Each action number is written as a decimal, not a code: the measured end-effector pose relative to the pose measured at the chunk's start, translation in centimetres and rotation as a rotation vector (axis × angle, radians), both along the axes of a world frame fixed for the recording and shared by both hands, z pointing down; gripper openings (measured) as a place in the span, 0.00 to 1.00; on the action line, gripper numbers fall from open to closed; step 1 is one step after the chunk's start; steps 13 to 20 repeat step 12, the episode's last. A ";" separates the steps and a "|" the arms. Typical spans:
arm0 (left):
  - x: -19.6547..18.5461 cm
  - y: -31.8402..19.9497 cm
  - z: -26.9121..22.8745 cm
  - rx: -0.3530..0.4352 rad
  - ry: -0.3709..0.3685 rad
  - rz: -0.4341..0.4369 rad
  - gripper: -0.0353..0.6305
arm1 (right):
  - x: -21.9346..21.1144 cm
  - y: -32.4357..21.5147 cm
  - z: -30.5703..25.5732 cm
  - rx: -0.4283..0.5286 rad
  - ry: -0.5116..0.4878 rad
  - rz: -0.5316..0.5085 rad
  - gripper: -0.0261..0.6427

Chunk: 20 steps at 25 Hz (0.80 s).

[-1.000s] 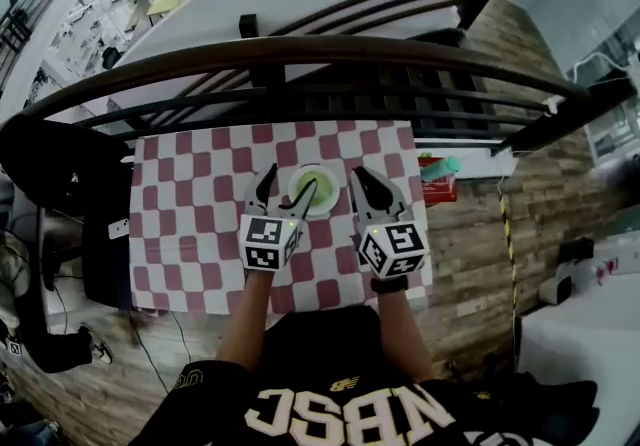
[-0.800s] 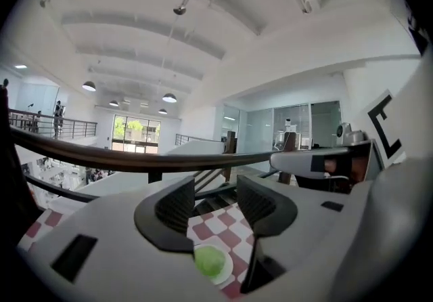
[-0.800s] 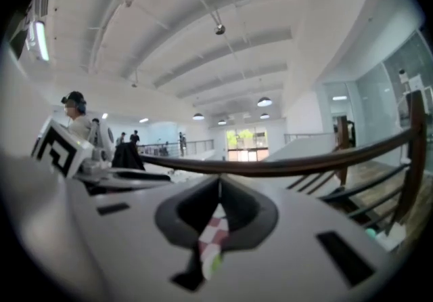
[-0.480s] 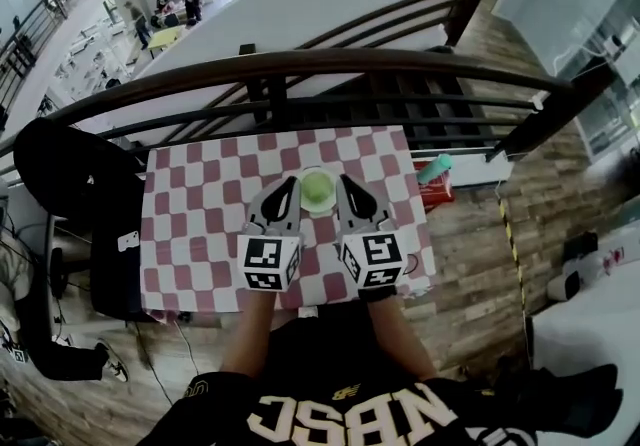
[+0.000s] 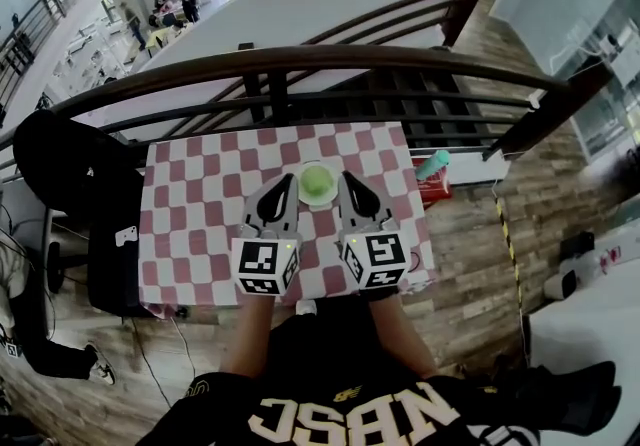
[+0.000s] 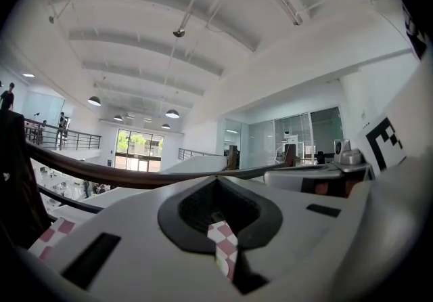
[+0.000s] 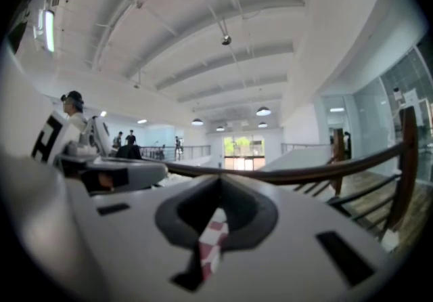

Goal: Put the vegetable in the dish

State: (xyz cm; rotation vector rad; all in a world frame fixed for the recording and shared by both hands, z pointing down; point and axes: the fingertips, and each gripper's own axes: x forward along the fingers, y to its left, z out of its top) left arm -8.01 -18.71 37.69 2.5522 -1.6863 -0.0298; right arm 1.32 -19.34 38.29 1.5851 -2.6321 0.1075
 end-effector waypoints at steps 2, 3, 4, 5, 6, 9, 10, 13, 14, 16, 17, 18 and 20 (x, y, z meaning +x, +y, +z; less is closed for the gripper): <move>0.1 0.1 0.1 -0.002 -0.004 -0.002 0.08 | -0.1 0.1 0.0 0.000 0.005 -0.002 0.06; 0.1 0.1 0.2 -0.005 -0.004 -0.003 0.08 | -0.2 0.1 -0.1 0.001 0.010 -0.004 0.06; 0.2 0.1 0.3 -0.008 -0.004 -0.003 0.08 | -0.3 0.2 -0.1 0.001 0.015 -0.007 0.06; 0.3 0.1 0.4 -0.009 -0.003 -0.004 0.08 | -0.4 0.2 -0.1 0.002 0.018 -0.009 0.06; 0.4 0.0 0.5 -0.009 -0.002 -0.004 0.08 | -0.5 0.2 -0.1 0.003 0.021 -0.012 0.06; 0.5 -0.2 0.8 -0.012 0.001 -0.012 0.08 | -0.6 0.2 0.0 0.001 0.026 -0.018 0.06; 0.5 -0.3 0.9 -0.013 0.003 -0.015 0.08 | -0.6 0.1 0.1 -0.001 0.028 -0.019 0.06; 0.5 -0.5 1.2 -0.017 0.008 -0.021 0.08 | -0.6 0.1 0.4 -0.005 0.031 -0.022 0.06; 0.5 -0.5 1.2 -0.017 0.008 -0.021 0.08 | -0.6 0.1 0.4 -0.005 0.031 -0.022 0.06; 0.5 -0.5 1.2 -0.017 0.008 -0.021 0.08 | -0.6 0.1 0.4 -0.005 0.031 -0.022 0.06; 0.5 -0.5 1.2 -0.017 0.008 -0.021 0.08 | -0.6 0.1 0.4 -0.005 0.031 -0.022 0.06; 0.5 -0.5 1.2 -0.017 0.008 -0.021 0.08 | -0.6 0.1 0.4 -0.005 0.031 -0.022 0.06; 0.5 -0.5 1.2 -0.017 0.008 -0.021 0.08 | -0.6 0.1 0.4 -0.005 0.031 -0.022 0.06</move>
